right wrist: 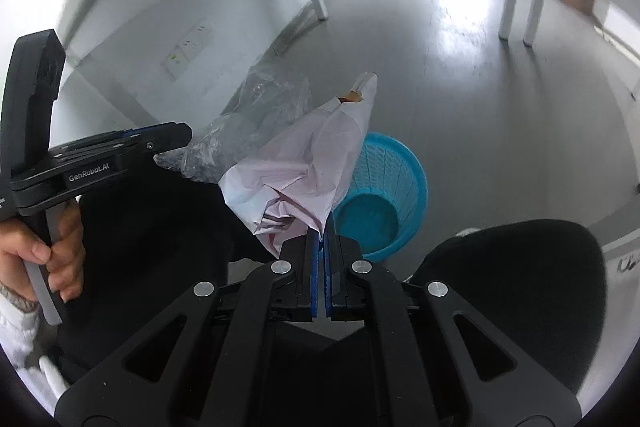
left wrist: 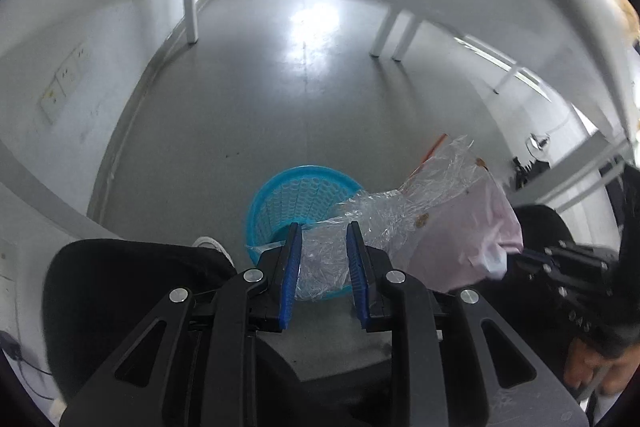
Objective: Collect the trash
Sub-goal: 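Lower both held items over the blue mesh basket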
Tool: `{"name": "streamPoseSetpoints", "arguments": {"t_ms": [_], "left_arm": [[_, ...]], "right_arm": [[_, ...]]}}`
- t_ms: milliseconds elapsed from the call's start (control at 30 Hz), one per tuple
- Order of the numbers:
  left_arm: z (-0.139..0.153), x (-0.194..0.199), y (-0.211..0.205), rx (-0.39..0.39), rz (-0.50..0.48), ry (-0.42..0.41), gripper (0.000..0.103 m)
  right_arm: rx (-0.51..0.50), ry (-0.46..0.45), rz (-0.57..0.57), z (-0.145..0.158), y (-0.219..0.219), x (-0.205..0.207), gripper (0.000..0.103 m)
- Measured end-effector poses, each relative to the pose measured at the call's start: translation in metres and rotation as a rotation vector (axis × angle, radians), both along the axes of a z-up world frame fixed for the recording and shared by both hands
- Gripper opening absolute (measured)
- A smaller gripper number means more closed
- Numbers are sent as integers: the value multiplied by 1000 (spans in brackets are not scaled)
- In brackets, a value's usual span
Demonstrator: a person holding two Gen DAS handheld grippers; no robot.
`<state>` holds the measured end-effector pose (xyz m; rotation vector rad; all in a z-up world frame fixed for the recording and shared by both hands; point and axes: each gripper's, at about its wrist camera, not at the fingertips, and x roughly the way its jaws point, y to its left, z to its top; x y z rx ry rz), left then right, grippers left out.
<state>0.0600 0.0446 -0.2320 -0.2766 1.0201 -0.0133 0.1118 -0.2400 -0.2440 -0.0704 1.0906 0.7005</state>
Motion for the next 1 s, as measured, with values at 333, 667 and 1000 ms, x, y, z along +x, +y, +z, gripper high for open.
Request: {"name": "streamPoseSetpoints", "arguments": {"t_ms": [333, 667, 1000], "left_arm": [[-66, 41, 26, -144, 134, 151, 22], [-113, 82, 37, -131, 216, 273, 22], [-162, 117, 44, -158, 296, 396, 22]], "right_arm": [[-62, 121, -53, -56, 34, 40, 1], [-121, 246, -90, -108, 67, 79, 1], [-172, 340, -138, -159, 83, 114, 1]]}}
